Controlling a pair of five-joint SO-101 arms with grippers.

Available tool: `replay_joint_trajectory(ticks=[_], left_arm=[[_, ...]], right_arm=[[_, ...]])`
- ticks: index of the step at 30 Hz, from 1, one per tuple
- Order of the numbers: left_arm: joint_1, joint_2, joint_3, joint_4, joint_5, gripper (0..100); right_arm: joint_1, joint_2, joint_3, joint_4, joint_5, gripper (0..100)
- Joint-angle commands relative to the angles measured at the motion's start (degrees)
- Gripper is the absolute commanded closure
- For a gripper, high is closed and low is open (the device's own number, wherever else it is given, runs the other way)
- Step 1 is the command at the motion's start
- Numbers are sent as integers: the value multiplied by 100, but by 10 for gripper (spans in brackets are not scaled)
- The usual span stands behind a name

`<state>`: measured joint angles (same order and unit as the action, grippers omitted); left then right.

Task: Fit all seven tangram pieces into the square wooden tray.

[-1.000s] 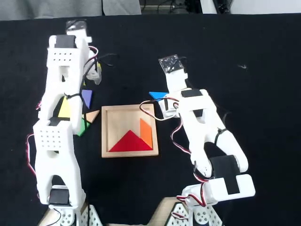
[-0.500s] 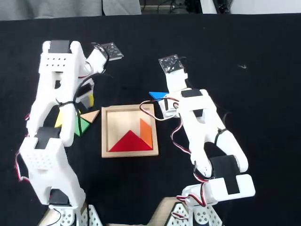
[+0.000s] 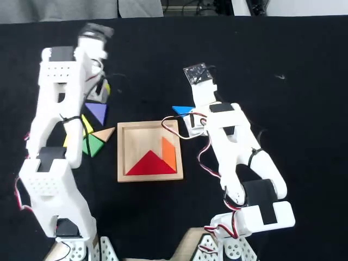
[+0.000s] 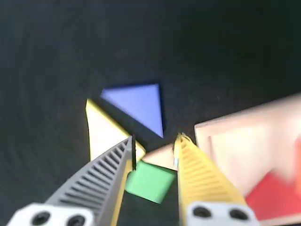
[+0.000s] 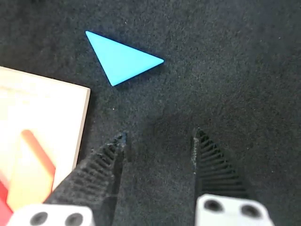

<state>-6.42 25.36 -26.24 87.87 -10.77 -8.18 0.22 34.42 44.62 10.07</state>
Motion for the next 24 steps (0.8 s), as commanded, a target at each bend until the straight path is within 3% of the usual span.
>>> replay_joint_trajectory(ticks=[1, 4, 12, 17, 20, 24], left_arm=[[-189, -53, -110, 316, 1591, 848], [-242, -53, -48, 563, 993, 848], [-1059, -114, 453, 747, 905, 847], [-866, -826, 1323, 607, 703, 847], [-681, -1600, 2167, 185, 677, 847], [-769, -2453, 3442, -703, 677, 847]], right_arm=[[-105, -303, -13, -105, 70, 790], [-105, -303, -13, -105, 70, 790], [-105, -303, -22, -105, 70, 790], [-105, -312, -22, -70, 35, 790], [-105, -365, -48, 18, 18, 790], [-114, -374, -629, 1002, -466, 786]])
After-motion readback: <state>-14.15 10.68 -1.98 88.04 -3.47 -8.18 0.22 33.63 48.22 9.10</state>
